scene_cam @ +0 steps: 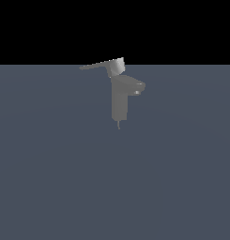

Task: Turn on the faucet by rotating a designated handle.

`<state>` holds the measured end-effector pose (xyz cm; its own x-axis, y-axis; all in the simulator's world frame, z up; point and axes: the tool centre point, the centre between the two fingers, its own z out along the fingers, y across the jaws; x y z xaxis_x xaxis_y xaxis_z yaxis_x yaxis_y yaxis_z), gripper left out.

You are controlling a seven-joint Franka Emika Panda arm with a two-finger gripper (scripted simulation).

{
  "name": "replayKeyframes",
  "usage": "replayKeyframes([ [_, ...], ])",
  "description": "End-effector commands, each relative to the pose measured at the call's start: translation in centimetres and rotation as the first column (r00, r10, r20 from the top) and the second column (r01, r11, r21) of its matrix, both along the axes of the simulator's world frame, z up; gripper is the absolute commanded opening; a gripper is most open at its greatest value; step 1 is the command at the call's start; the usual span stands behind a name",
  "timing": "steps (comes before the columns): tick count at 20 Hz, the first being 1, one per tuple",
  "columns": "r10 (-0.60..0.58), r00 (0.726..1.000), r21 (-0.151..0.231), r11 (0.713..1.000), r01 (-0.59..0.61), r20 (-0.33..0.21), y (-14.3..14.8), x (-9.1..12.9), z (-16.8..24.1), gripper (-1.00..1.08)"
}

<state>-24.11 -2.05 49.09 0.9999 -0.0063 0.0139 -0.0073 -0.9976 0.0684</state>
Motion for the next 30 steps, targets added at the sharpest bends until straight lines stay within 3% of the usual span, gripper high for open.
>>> replayKeyframes([
  [1, -0.014, 1.0, 0.004, 1.0, 0.014, -0.001, 0.1, 0.4, 0.1, -1.0],
  [9, -0.111, 0.994, 0.033, 0.993, 0.112, -0.015, 0.6, 3.5, 0.4, -1.0],
  [16, -0.254, 0.966, 0.06, 0.965, 0.256, -0.043, 1.4, 8.1, 0.2, -1.0],
  [23, -0.409, 0.909, 0.068, 0.908, 0.414, -0.079, 2.5, 13.3, -0.9, -1.0],
  [30, -0.555, 0.824, 0.053, 0.825, 0.563, -0.11, 3.8, 18.4, -3.0, -1.0],
])
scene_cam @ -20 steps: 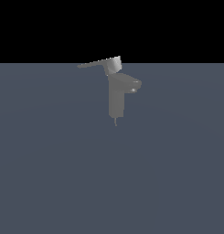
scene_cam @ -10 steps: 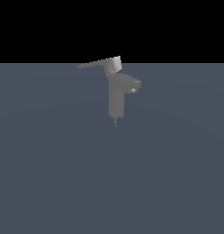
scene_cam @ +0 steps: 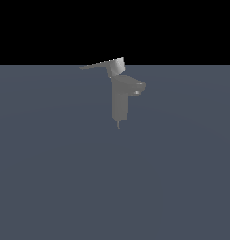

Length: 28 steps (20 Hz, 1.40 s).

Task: Turn on the faucet by rotating a designated handle.

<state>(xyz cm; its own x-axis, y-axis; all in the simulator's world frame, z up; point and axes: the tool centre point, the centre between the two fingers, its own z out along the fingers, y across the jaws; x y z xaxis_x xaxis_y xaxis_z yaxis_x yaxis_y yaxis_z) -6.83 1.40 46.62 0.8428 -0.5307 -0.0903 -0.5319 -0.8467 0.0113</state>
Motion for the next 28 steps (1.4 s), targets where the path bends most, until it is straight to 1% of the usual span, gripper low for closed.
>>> replayKeyframes([
  [1, -0.062, 0.998, -0.002, 0.998, 0.062, -0.013, 0.5, 1.8, -0.9, -1.0],
  [7, -0.204, 0.978, -0.019, 0.979, 0.204, -0.04, 1.9, 6.0, -3.4, -1.0],
  [13, -0.342, 0.938, -0.051, 0.939, 0.339, -0.06, 3.5, 9.9, -6.6, -1.0],
  [17, -0.428, 0.901, -0.078, 0.903, 0.423, -0.067, 4.7, 12.2, -9.1, -1.0],
  [22, -0.528, 0.846, -0.118, 0.846, 0.519, -0.065, 6.4, 14.9, -12.5, -1.0],
  [28, -0.622, 0.781, -0.161, 0.777, 0.608, -0.052, 8.2, 17.2, -16.3, -1.0],
])
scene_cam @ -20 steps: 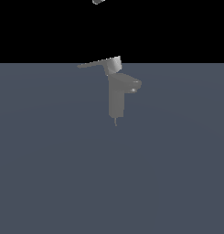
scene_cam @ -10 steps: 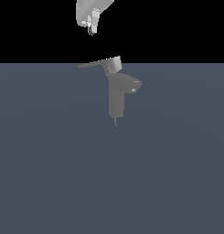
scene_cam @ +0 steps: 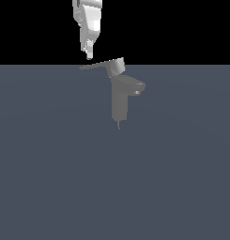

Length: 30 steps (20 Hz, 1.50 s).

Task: Turn on the faucet by rotating a designated handle.

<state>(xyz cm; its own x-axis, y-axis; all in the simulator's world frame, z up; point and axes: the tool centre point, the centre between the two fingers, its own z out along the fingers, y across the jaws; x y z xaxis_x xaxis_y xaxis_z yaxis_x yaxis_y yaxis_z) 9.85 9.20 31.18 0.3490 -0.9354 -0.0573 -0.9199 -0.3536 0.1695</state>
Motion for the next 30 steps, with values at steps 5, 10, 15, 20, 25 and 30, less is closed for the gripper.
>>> replayKeyframes([
  [5, -0.088, 0.996, -0.038, 0.995, 0.088, -0.006, 1.6, 1.7, -3.2, -1.0],
  [10, -0.122, 0.993, -0.054, 0.991, 0.121, -0.007, 2.2, 2.3, -4.6, -1.0],
  [15, -0.129, 0.992, -0.058, 0.99, 0.129, -0.007, 2.4, 2.4, -4.9, -1.0],
  [20, -0.129, 0.992, -0.058, 0.99, 0.128, -0.008, 2.3, 2.0, -4.8, -1.0],
  [25, -0.129, 0.992, -0.058, 0.99, 0.128, -0.008, 2.1, 1.1, -4.7, -1.0],
  [30, -0.129, 0.992, -0.058, 0.99, 0.128, -0.008, 2.0, 0.1, -4.5, -1.0],
])
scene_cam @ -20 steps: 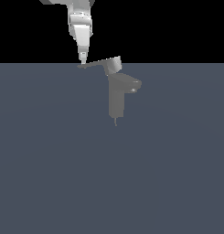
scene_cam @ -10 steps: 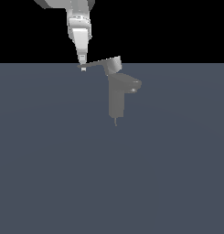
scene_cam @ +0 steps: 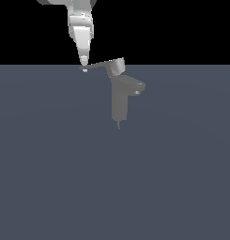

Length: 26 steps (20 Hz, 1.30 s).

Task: Turn on the faucet by rotating a designated handle.

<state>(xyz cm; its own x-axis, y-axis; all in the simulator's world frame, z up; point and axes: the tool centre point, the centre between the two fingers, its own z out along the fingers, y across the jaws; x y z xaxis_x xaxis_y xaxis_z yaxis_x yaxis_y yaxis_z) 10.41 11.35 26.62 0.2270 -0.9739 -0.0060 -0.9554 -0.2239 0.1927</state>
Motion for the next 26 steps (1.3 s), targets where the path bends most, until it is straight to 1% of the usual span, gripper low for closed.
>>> replayKeyframes([
  [1, -0.002, 1.0, -0.002, 1.0, 0.002, -0.004, -0.2, -0.6, 0.1, -1.0],
  [26, -0.002, 1.0, -0.001, 1.0, 0.002, -0.003, -1.4, -6.4, 1.3, -1.0],
])
